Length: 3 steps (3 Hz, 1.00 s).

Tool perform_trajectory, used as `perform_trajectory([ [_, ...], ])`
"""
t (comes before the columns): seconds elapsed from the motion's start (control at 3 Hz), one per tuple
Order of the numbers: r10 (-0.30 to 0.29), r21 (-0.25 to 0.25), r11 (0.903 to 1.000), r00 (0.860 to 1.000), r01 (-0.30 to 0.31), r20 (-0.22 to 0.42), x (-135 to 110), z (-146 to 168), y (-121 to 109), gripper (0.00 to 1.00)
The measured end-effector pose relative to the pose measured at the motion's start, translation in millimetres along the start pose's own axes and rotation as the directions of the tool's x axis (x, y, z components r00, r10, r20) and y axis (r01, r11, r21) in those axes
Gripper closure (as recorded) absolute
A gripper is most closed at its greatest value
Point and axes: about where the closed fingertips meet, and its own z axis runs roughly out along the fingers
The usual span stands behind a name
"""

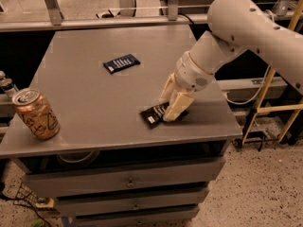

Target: Move rxbar chocolate near rxbar blueberry

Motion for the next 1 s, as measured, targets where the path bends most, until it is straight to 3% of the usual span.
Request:
perform_trajectory([
  [0.33, 0.000, 0.000, 1.0000, 1.000, 0.000, 0.000, -0.8, -1.3, -0.3, 1.00],
  [0.67, -0.033, 0.078, 0.9964, 0.999, 0.033, 0.006, -9.7, -26.3, -26.3, 1.00],
  [1.0, -0.064, 0.198, 0.9780, 0.998, 0.067, -0.020, -14.5, -66.4, -63.0, 1.00],
])
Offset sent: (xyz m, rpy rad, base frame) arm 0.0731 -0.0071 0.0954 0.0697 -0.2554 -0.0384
